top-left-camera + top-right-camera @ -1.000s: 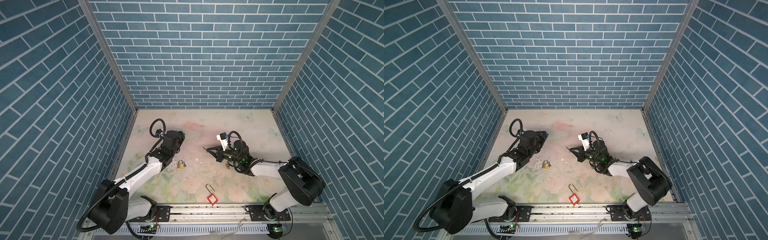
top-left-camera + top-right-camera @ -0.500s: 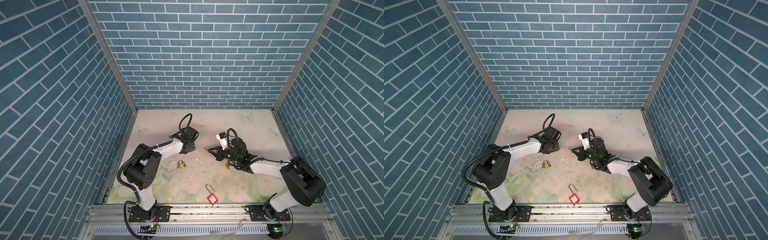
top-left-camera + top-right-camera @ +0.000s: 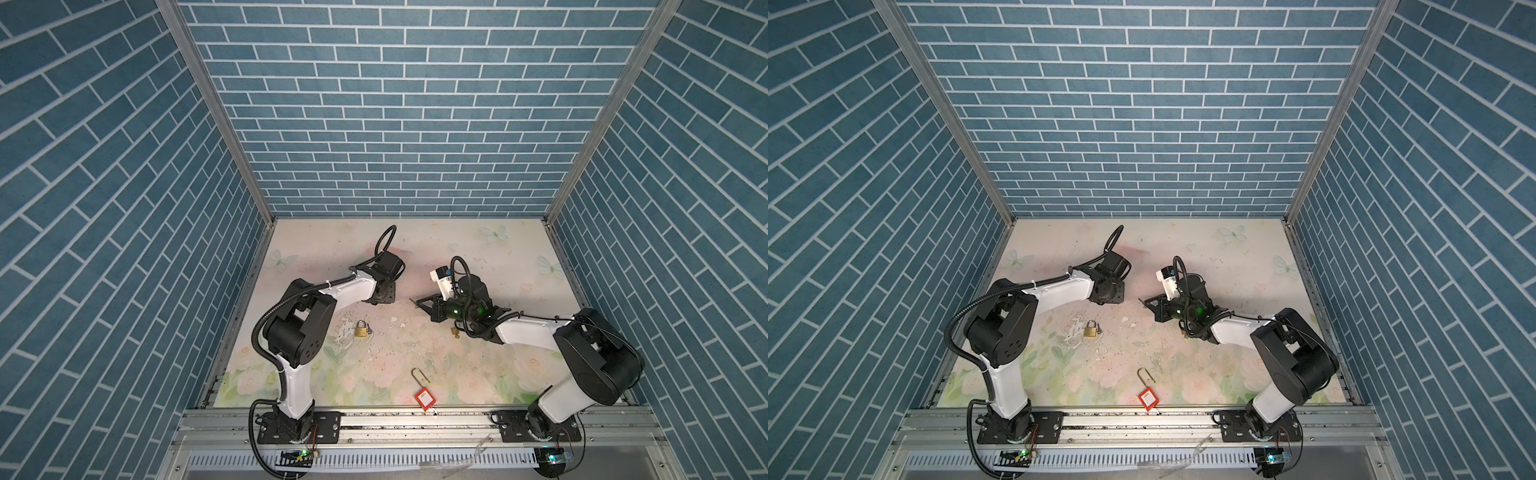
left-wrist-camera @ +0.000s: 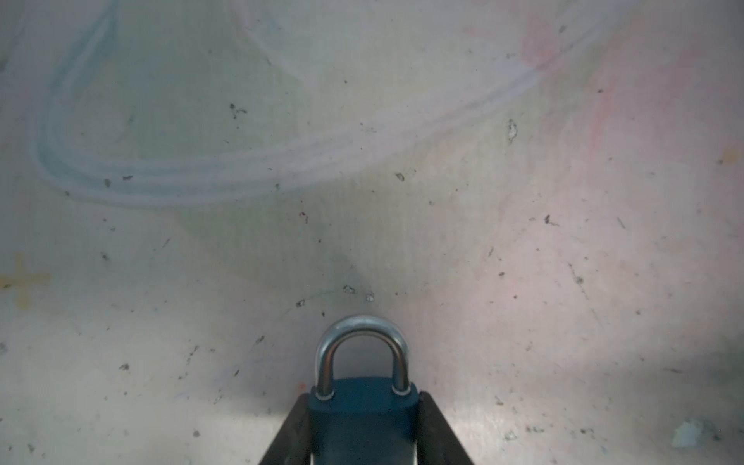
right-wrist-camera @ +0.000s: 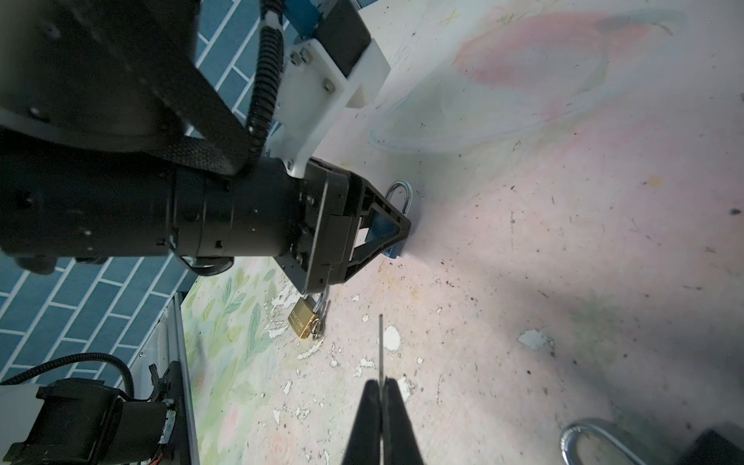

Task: Lock with the key

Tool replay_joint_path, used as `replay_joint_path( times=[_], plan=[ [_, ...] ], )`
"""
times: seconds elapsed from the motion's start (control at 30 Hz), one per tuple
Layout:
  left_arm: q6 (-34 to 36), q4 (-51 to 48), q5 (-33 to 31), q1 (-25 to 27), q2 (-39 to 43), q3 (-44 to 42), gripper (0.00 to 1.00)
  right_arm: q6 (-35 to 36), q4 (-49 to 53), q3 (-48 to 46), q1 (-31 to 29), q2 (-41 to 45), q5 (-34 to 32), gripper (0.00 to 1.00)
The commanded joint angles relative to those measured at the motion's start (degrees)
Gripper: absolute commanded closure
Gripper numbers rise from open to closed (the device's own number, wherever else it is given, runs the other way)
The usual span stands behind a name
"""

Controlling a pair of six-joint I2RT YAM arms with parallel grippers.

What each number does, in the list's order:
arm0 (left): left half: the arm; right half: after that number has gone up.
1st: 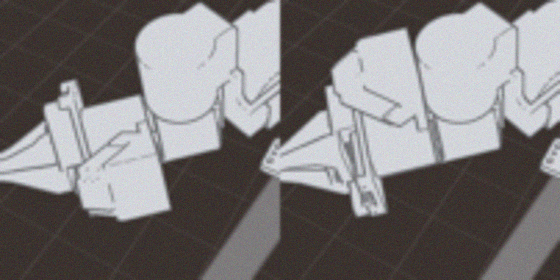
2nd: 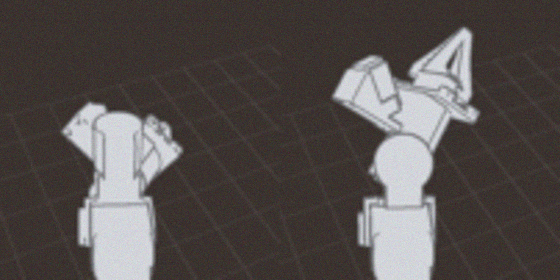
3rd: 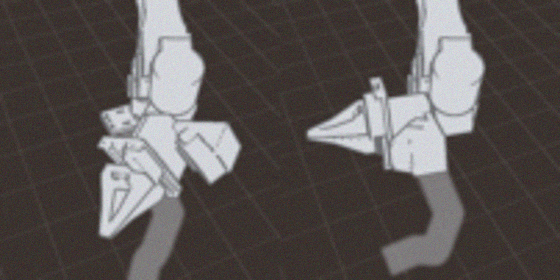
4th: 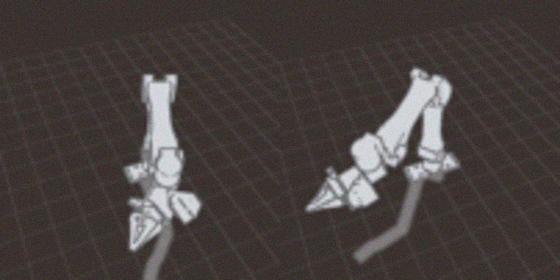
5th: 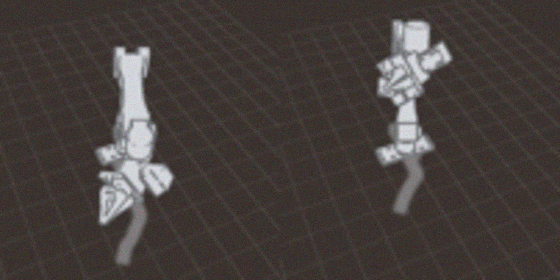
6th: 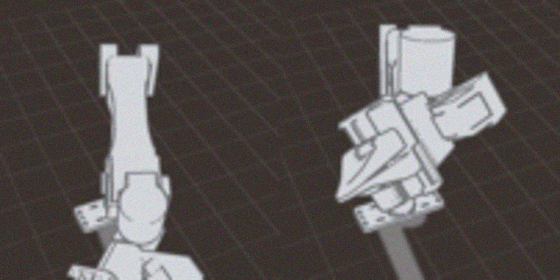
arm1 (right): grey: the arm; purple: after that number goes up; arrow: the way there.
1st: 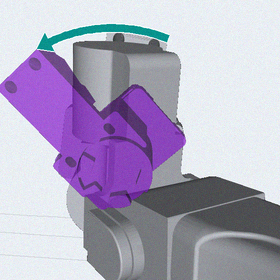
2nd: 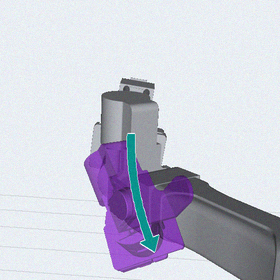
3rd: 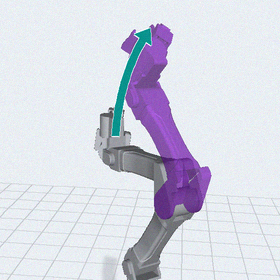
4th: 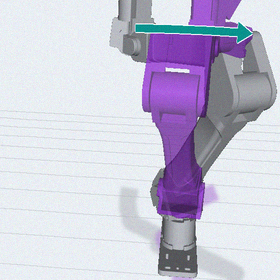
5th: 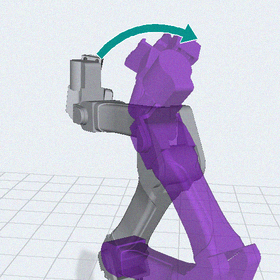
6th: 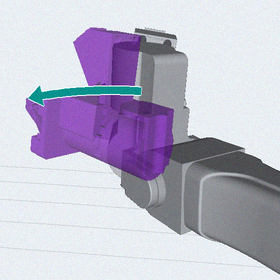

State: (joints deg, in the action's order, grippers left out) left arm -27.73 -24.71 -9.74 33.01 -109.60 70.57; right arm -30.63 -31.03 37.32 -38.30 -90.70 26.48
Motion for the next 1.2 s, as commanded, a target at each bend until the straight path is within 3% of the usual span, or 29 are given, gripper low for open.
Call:
replay_joint_path(
  times=[0.0, 0.23, 0.37, 0.53, 0.67, 0.83, 0.97, 1.17],
  plan=[
    [4.23, -1.74, -0.15, -0.05, -1.20, 2.03, 0.94, 0.23, 1.05, 1.53, 0.34, -0.71, -0.97, 1.00],
    [5.09, -0.13, -1.42, -0.06, -0.84, 1.42, 0.48, -0.82, 1.23, 1.58, 0.62, -1.35, -1.17, 1.00],
    [5.75, 1.60, -0.97, -0.25, 1.58, 0.74, 0.32, -1.96, 2.14, 2.34, 0.83, -2.26, -1.69, 1.00],
    [5.93, 2.88, -1.10, -1.13, 6.73, 0.13, 0.27, -3.17, 3.61, 4.47, 0.86, -4.27, -1.87, 1.00],
    [5.70, 5.07, -3.50, -2.04, 15.41, -2.49, 0.26, -4.05, 6.50, 8.83, 0.86, -8.19, -1.09, 1.00],
    [7.33, 11.73, -6.47, -3.01, 29.19, -10.03, 0.24, -4.65, 7.50, 14.30, 0.88, -14.34, -0.25, 1.00],
    [8.59, 17.60, -5.21, -5.02, 39.56, -18.01, 0.18, -4.88, 9.67, 19.98, 0.80, -19.74, 0.68, 1.00],
    [9.35, 21.06, -4.45, -7.57, 48.11, -25.81, 0.14, -6.13, 10.37, 25.43, 0.46, -25.72, 3.02, 1.00]
  ],
)
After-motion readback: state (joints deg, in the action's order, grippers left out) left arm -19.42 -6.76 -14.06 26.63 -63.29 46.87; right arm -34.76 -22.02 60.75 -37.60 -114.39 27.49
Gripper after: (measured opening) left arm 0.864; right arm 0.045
